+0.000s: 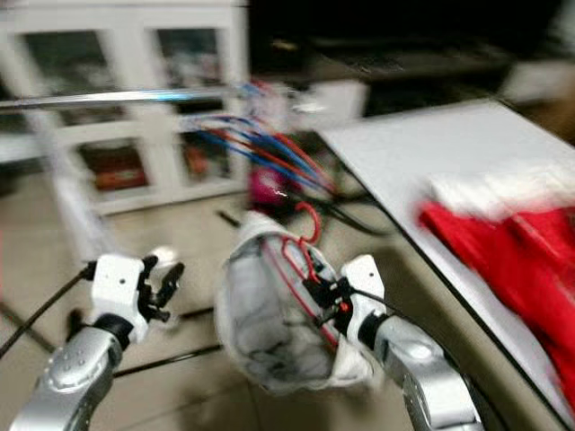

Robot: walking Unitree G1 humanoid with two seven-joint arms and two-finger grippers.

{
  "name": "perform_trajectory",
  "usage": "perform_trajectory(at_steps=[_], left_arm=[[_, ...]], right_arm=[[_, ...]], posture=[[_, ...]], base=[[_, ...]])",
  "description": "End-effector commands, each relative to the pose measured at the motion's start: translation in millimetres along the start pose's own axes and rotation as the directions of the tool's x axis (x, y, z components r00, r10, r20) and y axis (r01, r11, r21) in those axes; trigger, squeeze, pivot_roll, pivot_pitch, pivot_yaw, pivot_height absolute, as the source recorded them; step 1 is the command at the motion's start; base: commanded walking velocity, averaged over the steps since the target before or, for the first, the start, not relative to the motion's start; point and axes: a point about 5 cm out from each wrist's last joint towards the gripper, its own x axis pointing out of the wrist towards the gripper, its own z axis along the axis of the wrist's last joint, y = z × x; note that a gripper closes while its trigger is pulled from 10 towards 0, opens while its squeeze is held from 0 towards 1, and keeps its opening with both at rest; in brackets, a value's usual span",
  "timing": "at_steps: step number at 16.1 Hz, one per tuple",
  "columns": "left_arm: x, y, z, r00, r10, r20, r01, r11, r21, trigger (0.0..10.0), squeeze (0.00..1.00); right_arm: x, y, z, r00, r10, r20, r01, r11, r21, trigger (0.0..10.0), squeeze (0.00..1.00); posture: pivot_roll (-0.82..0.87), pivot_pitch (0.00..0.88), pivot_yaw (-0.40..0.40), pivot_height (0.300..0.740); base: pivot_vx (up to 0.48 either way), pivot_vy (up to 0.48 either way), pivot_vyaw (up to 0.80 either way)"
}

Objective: Hang hanger

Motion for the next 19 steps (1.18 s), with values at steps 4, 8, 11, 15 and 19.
perform_trajectory(at_steps=[4, 8, 11, 15, 19], left_arm=[[-2.1, 5.3, 3, 1.0, 0.015, 0.002, -0.015, 1.0, 0.021, 10.0, 0.0], [-4.2, 0.5, 13, 0.998, -0.044, 0.052, 0.041, 0.998, 0.05, 10.0, 0.0], [-9.1, -10.5, 29, 0.969, -0.229, 0.092, 0.217, 0.969, 0.119, 10.0, 0.0], [-11.8, -17.1, 35, 0.932, -0.355, 0.072, 0.34, 0.927, 0.157, 10.0, 0.0], [-9.7, -15.5, 38, 0.915, -0.399, 0.055, 0.385, 0.907, 0.172, 10.0, 0.0]], right_arm=[[3.1, 11.2, 20, 0.993, 0.084, 0.079, -0.079, 0.995, -0.06, 10.0, 0.0], [-3.5, 22.0, 23, 0.986, 0.13, 0.104, -0.125, 0.991, -0.054, 10.0, 0.0], [-9.3, 31.1, 23, 0.981, 0.165, 0.104, -0.157, 0.984, -0.086, 10.0, 0.0], [-7.9, 31.4, 31, 0.983, 0.086, 0.159, -0.078, 0.995, -0.054, 10.0, 0.0], [1.7, 22.9, 52, 0.962, -0.1, 0.252, 0.106, 0.994, -0.012, 10.0, 0.0]], posture=[[0.19, 0.014, -0.057, 0.74], [0.19, 0.013, -0.058, 0.74], [0.18, 0.01, -0.056, 0.74], [0.17, 0.0, -0.045, 0.74], [0.18, 0.0, -0.034, 0.74]], base=[[0.451, 0.0, 0.8], [0.202, 0.0, 0.4], [0.0, 0.0, 0.0], [0.0, 0.0, 0.0], [0.0, 0.0, 0.0]])
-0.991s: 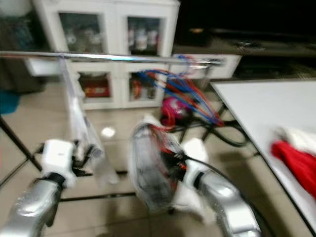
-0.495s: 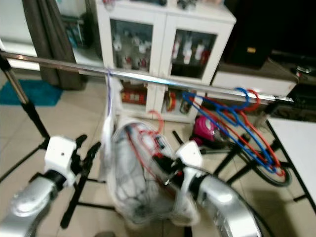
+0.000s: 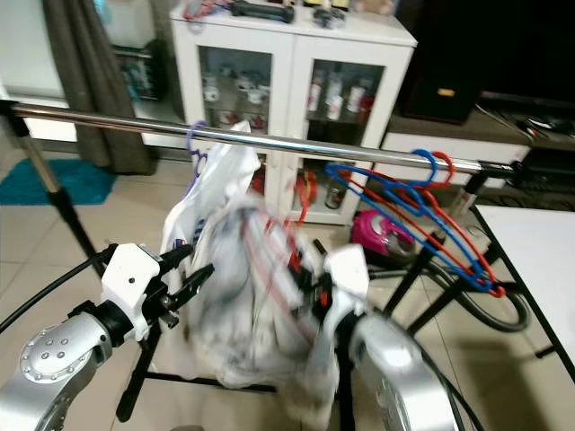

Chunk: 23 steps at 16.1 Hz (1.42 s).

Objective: Hang hanger

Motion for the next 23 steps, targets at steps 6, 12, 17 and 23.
perform_trajectory(at_steps=[6, 12, 17, 23], left_arm=[[-1.1, -7.6, 8, 0.994, -0.106, 0.023, 0.107, 0.993, -0.04, 10.0, 0.0], [-1.6, -8.9, 6, 0.99, -0.141, -0.008, 0.141, 0.99, -0.023, 10.0, 0.0], [0.9, -7.6, 6, 0.99, -0.139, -0.007, 0.139, 0.99, -0.016, 10.0, 0.0], [6.9, -6.1, 13, 0.986, -0.166, 0.008, 0.166, 0.986, 0.001, 10.0, 0.0]], right_arm=[[35.3, -12.9, 50, 0.984, -0.171, 0.058, 0.174, 0.983, -0.049, 10.0, 0.0], [47.4, -1.1, 35, 0.988, -0.105, -0.109, 0.107, 0.994, 0.014, 10.0, 0.0], [28.9, 5.6, 49, 0.994, -0.054, 0.099, 0.054, 0.999, 0.007, 10.0, 0.0], [62.8, -36.0, 47, 0.933, -0.355, -0.064, 0.353, 0.935, -0.042, 10.0, 0.0]], posture=[[0.19, 0.0, -0.035, 0.74], [0.19, 0.0, -0.027, 0.74], [0.19, 0.0, -0.02, 0.74], [0.2, 0.0, -0.014, 0.74]], base=[[0.0, 0.0, 0.0], [0.0, 0.0, 0.0], [0.0, 0.0, 0.0], [0.0, 0.0, 0.0]])
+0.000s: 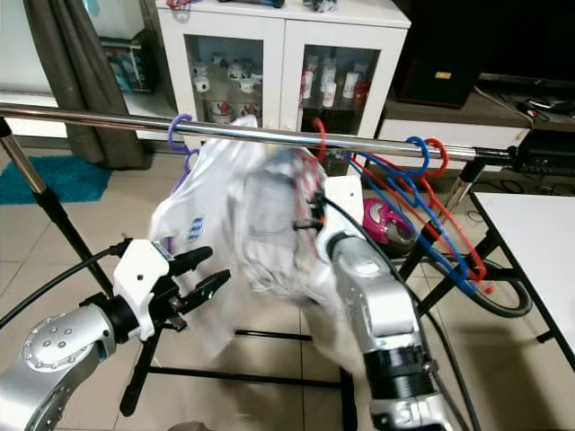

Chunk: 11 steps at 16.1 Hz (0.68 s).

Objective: Hang hanger

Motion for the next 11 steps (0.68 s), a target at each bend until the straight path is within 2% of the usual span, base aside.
perform_trajectory(at_steps=[1, 3, 4, 5, 7, 8, 9, 10, 11], left_arm=[[1.3, -0.7, -1, 1.0, -0.021, -0.013, 0.021, 1.0, -0.008, 10.0, 0.0], [2.1, -0.9, -1, 1.0, -0.026, -0.011, 0.026, 0.999, -0.026, 10.0, 0.0], [2.4, -0.3, -1, 1.0, -0.022, -0.014, 0.022, 0.999, -0.029, 10.0, 0.0], [2.0, 1.2, -2, 1.0, -0.003, -0.022, 0.002, 1.0, -0.029, 10.0, 0.0], [4.6, 14.5, -5, 0.985, 0.173, -0.001, -0.173, 0.985, -0.013, 10.0, 0.03], [6.8, 19.0, -4, 0.975, 0.221, 0.005, -0.221, 0.974, -0.043, 10.0, 0.71], [10.2, 21.5, -5, 0.968, 0.249, -0.01, -0.249, 0.967, -0.055, 10.0, 1.0], [15.2, 23.4, -7, 0.963, 0.267, -0.037, -0.269, 0.961, -0.062, 10.0, 1.0], [20.8, 25.3, -3, 0.962, 0.274, -0.001, -0.273, 0.96, -0.07, 10.0, 1.0]], right_arm=[[0.7, -2.8, -8, 0.997, 0.005, -0.073, -0.006, 1.0, -0.013, 10.0, 0.0], [-2.2, 1.0, -15, 0.993, 0.041, -0.109, -0.043, 0.999, -0.013, 10.0, 0.0], [-3.9, 1.3, -13, 0.994, 0.05, -0.092, -0.05, 0.999, 0.0, 10.0, 0.0], [-9.6, 1.0, -2, 0.997, 0.072, -0.012, -0.072, 0.997, 0.028, 10.0, 1.0], [-31.9, -8.4, 20, 0.978, 0.098, 0.184, -0.102, 0.995, 0.014, 10.0, 1.0], [-48.3, -13.1, 26, 0.955, 0.127, 0.267, -0.134, 0.991, 0.008, 10.0, 1.0], [-65.7, -16.4, 26, 0.933, 0.17, 0.317, -0.198, 0.978, 0.06, 10.0, 1.0], [-80.2, -19.1, 28, 0.907, 0.207, 0.366, -0.263, 0.959, 0.11, 10.0, 1.0], [-90.8, -20.9, 29, 0.889, 0.242, 0.389, -0.293, 0.953, 0.076, 10.0, 1.0]], posture=[[0.19, 0.0, -0.014, 0.74], [0.19, 0.0, -0.01, 0.74], [0.19, 0.0, -0.006, 0.74], [0.19, 0.0, -0.006, 0.74], [0.18, 0.0, 0.006, 0.74], [0.16, 0.0, 0.025, 0.74], [0.13, 0.0, 0.047, 0.74], [0.13, 0.0, 0.058, 0.74], [0.12, 0.0, 0.067, 0.74]], base=[[0.0, 0.0, 0.0], [0.0, 0.0, 0.0], [0.0, 0.0, 0.0], [0.0, 0.0, 0.0], [0.0, 0.0, 0.0], [0.0, 0.0, 0.0], [0.0, 0.0, 0.0], [0.0, 0.0, 0.0], [0.0, 0.0, 0.0]])
